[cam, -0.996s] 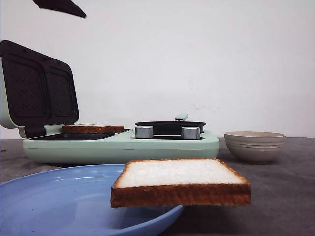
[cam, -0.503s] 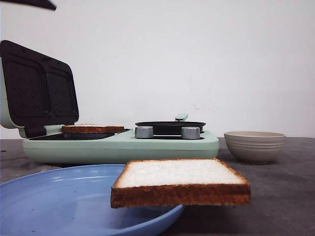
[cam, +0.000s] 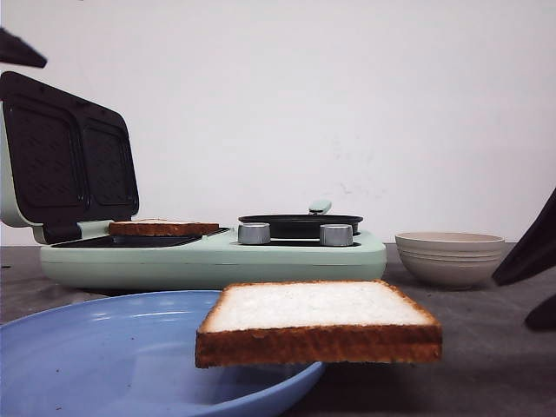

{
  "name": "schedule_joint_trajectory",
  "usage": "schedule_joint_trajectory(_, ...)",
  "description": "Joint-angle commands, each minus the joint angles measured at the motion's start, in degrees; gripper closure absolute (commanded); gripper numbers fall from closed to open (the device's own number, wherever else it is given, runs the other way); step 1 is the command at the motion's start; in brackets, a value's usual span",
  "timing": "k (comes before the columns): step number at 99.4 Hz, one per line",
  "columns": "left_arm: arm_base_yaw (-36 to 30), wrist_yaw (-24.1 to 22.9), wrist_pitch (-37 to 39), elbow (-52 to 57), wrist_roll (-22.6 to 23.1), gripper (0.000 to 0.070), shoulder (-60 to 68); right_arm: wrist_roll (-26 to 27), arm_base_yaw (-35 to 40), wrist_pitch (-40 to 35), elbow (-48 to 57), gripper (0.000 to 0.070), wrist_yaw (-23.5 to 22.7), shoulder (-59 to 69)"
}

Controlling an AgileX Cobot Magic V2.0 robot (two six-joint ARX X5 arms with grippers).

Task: Make breakfast with bread and shrimp
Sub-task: 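Grasp the remaining bread slice on the blue plate with the right gripper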

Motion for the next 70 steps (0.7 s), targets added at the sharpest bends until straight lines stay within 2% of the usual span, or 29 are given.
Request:
schedule_joint_trajectory(1, -0.1, -1.2, 0.7, -1.4, -1.4, 0.0227, -2.2, 3.3, 1.2, 3.0, -0.2, 0.0448, -0.9, 0.8)
schedule_joint_trajectory(8, -0.1, -3.0, 0.7, -3.4, -1.9, 0.0227, -5.1, 4.8, 2.4, 5.2, -0.3, 0.0411, -1.0, 1.6)
schedule_joint_trajectory(29, -0.1, -10.1, 0.2, -7.0, -3.8, 0.0227, -13.0, 6.2, 4.8, 10.3, -0.3, 0.041, -0.9, 6.0)
schedule_joint_trajectory(70, -0.1, -11.9, -3.9, -7.6, -2.8, 0.0226, -15.1, 10.8, 11.1, 26.6, -0.3, 0.0409, -1.8, 20.9)
